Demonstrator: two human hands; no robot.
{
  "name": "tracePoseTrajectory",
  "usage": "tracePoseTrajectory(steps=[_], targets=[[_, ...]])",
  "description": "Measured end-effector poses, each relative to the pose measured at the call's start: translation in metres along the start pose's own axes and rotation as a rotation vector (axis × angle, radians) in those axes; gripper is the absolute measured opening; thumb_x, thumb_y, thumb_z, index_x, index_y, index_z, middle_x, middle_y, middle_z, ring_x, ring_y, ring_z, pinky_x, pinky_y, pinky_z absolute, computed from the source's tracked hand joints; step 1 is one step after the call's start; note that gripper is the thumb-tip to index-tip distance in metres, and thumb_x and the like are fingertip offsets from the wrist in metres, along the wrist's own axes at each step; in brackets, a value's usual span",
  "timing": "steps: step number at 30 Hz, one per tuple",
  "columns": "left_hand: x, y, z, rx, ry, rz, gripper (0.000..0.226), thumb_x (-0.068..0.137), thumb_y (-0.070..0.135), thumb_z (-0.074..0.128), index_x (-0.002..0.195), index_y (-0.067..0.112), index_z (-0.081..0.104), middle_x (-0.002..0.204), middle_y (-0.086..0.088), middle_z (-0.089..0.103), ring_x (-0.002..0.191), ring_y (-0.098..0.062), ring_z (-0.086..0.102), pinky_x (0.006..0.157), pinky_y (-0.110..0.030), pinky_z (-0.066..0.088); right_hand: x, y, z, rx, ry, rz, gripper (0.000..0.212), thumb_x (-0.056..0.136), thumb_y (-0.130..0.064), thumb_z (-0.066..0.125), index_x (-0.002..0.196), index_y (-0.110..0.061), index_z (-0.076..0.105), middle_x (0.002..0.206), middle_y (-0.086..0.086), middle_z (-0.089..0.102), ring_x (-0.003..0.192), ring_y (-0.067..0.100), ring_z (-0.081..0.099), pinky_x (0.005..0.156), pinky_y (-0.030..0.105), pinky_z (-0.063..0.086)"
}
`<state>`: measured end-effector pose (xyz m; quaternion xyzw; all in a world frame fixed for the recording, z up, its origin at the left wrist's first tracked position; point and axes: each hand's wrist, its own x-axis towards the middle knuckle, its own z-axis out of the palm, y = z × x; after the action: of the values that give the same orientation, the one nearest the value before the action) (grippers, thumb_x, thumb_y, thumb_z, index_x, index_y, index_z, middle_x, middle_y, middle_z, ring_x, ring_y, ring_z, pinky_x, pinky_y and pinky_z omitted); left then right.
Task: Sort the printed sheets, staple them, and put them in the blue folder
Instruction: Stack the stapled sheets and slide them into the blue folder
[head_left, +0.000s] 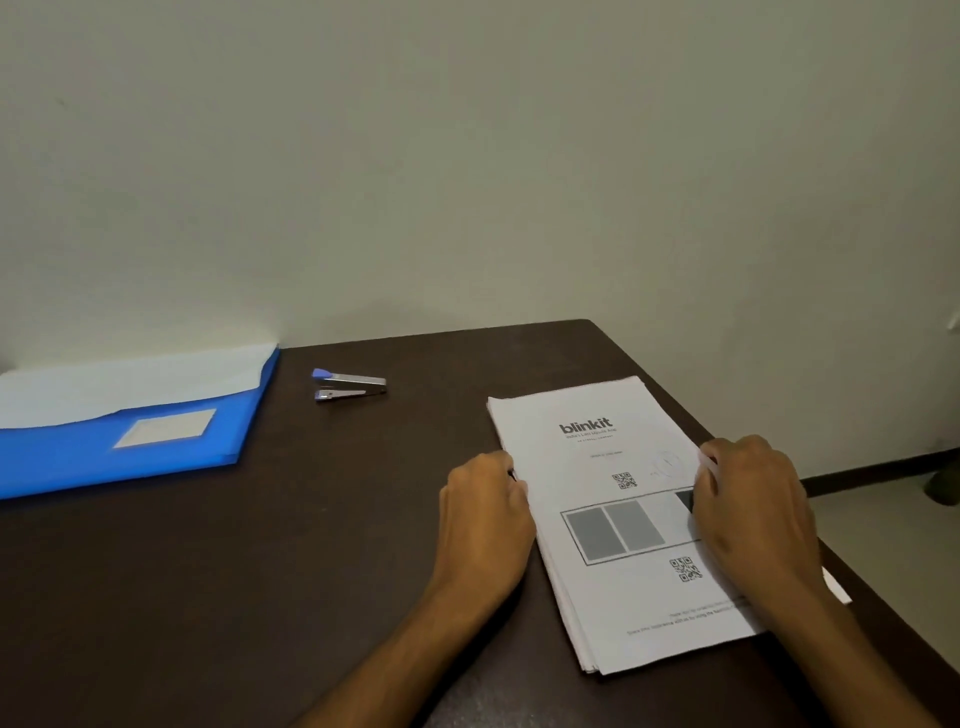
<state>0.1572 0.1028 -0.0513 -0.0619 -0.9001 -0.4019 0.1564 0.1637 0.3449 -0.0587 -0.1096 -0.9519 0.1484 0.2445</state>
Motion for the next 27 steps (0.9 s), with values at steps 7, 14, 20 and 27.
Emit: tracePoseTrajectory(steps=[7,14,20,27], targets=[[-0.004,0.002,-0.013,-0.109,-0.029,-0.066,0.017,0.08,0.008,0.045,0.065,0.004,0.053,0.051,0.002,0.048,0.049,-0.014,0.045,0.045,-0.019,0.028,-0.01,-0.009,-0.011,-0.174,-0.027,-0.056,0.017,0.081,-0.001,0.073,0.082,-0.007,0.058,0.071,0.005,0.046,0.061,0.025,0.047,0.058,0.039,0.048],[-0.012,-0.033,-0.064,-0.126,-0.07,-0.087,0.02,0.098,0.019,0.065,0.116,0.017,0.074,0.09,0.001,0.075,0.086,-0.011,0.071,0.084,-0.026,0.057,-0.005,0.002,0.005,-0.067,0.071,-0.149,0.048,0.09,-0.048,0.034,0.113,-0.012,0.055,0.093,0.021,0.06,0.08,0.044,0.056,0.074,0.058,0.053],[-0.009,-0.123,-0.183,0.15,0.099,-0.157,0.02,0.103,0.028,0.063,0.123,0.026,0.067,0.108,0.009,0.068,0.099,-0.005,0.065,0.094,-0.032,0.057,-0.032,-0.14,-0.025,0.101,0.078,-0.271,0.028,0.093,-0.009,0.068,0.12,-0.007,0.068,0.114,0.019,0.069,0.099,0.043,0.066,0.085,0.052,0.055],[-0.009,-0.206,-0.276,0.424,0.278,-0.232,0.043,0.104,0.03,0.061,0.144,0.017,0.055,0.142,-0.005,0.059,0.128,-0.023,0.056,0.113,-0.049,0.043,-0.068,-0.283,0.019,0.271,-0.186,-0.718,0.029,0.101,-0.025,0.061,0.129,-0.02,0.061,0.123,0.0,0.061,0.11,0.023,0.06,0.092,0.039,0.053]])
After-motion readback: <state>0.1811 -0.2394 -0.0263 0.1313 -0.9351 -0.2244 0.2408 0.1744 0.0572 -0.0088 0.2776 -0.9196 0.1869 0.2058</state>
